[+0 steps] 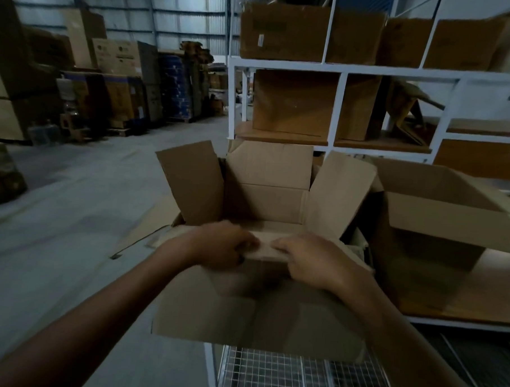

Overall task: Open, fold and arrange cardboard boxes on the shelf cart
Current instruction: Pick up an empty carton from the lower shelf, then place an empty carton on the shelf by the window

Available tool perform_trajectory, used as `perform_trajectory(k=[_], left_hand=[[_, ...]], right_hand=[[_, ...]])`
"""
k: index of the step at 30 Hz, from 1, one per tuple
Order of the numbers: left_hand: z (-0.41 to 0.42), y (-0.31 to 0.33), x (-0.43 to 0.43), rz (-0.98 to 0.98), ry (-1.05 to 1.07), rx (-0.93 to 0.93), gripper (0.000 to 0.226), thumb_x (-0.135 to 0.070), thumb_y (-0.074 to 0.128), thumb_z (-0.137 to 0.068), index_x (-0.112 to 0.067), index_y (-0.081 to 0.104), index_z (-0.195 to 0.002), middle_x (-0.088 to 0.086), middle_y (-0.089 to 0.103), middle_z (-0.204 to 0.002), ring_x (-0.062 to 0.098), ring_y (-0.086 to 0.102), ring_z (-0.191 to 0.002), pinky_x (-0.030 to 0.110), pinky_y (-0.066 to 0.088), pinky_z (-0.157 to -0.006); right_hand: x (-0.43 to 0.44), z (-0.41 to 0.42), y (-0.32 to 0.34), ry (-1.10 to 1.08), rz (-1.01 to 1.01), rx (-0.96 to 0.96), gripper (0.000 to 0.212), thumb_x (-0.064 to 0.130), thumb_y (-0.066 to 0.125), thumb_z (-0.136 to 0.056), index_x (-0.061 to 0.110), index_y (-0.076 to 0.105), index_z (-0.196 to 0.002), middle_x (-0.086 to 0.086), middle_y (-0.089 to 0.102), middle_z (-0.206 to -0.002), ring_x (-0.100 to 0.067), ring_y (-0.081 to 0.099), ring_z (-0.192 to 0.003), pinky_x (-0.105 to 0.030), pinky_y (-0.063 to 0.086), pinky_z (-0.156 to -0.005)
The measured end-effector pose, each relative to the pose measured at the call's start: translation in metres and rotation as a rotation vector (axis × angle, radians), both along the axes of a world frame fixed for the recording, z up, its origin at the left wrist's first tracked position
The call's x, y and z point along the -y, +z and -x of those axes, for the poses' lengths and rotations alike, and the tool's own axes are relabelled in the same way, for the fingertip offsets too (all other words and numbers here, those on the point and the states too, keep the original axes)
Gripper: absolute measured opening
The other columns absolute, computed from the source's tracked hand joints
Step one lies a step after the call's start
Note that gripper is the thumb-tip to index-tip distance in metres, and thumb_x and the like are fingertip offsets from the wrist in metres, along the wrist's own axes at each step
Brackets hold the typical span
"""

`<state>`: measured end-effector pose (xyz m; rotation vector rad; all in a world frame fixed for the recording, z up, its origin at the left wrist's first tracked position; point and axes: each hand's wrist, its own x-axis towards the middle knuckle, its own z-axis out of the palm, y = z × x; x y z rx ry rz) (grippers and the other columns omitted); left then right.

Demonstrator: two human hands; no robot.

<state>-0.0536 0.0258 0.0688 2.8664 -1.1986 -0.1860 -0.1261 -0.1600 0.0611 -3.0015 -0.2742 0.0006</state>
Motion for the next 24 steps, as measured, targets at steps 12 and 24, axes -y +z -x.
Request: perform_trajectory(k=[12,24], left_hand=[[-0.075,0.016,0.026,0.085,0.095,-0.089,0.019,-0.024,0.063,-0.094,-0.015,0.075,-0.105,0.004,0.073,-0.101,0.011,0.060,-0.077,0.023,0.045,-0.070],[-0.035,0.021,0.042,0.290,0.047,-0.043,0.038,-0.053,0.057,-0.091,-0.023,0.068,-0.111,-0.002,0.070,-0.099,0.012,0.066,-0.085,0.032,0.055,-0.076]], right_hand=[[0.032,-0.064,0.010,-0.108,-0.013,0.053,0.013,0.030,0.053,-0.096,0.024,0.057,-0.086,-0.002,0.063,-0.090,-0.022,0.058,-0.086,-0.039,0.049,-0.075],[0.060,-0.022,0.002,-0.120,-0.238,0.265,0.032,0.036,0.058,-0.094,0.030,0.060,-0.126,0.006,0.065,-0.117,-0.014,0.059,-0.105,-0.040,0.050,-0.091]])
